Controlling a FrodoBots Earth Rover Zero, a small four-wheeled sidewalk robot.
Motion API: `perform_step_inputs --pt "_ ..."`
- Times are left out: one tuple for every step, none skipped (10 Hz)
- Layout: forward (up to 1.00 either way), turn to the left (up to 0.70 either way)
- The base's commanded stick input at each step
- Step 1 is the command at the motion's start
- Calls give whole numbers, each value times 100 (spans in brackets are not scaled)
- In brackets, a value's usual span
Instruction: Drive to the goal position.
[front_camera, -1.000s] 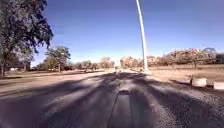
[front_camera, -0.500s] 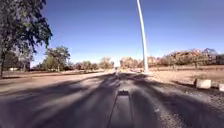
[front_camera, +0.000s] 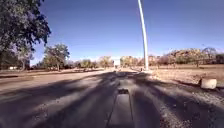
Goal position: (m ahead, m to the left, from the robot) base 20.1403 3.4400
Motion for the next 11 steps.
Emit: perform_step_inputs --pt "50 0" --pt "50 0" --pt "50 0" --pt "50 0" --pt "50 0" --pt "50 0" --pt "50 0" --pt "50 2" --pt "50 27" --pt "50 29" --pt "50 0"
